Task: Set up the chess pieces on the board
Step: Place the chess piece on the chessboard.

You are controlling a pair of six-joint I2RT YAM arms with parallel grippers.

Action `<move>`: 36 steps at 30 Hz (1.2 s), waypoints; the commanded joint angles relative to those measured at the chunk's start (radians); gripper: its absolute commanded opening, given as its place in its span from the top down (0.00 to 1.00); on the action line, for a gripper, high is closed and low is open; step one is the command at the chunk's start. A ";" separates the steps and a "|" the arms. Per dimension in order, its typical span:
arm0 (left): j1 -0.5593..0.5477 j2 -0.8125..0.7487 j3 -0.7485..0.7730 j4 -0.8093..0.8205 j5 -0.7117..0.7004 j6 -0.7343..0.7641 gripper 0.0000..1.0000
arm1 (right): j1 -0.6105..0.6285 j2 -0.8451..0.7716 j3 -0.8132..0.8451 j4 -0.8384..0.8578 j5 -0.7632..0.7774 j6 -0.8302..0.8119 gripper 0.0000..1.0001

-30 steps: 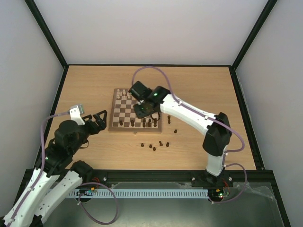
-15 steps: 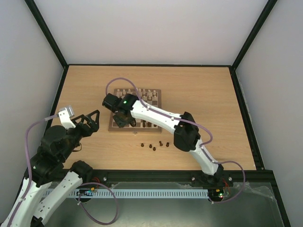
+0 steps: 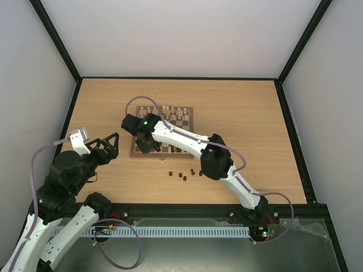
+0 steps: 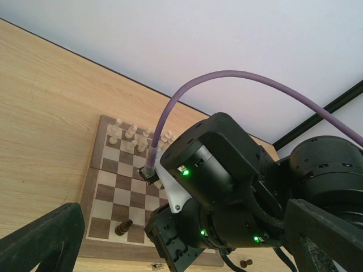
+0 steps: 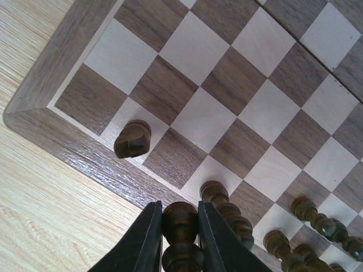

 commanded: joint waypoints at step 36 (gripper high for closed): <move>0.007 0.016 -0.011 0.016 -0.019 0.012 0.01 | -0.045 0.083 -0.036 0.039 -0.074 -0.035 0.82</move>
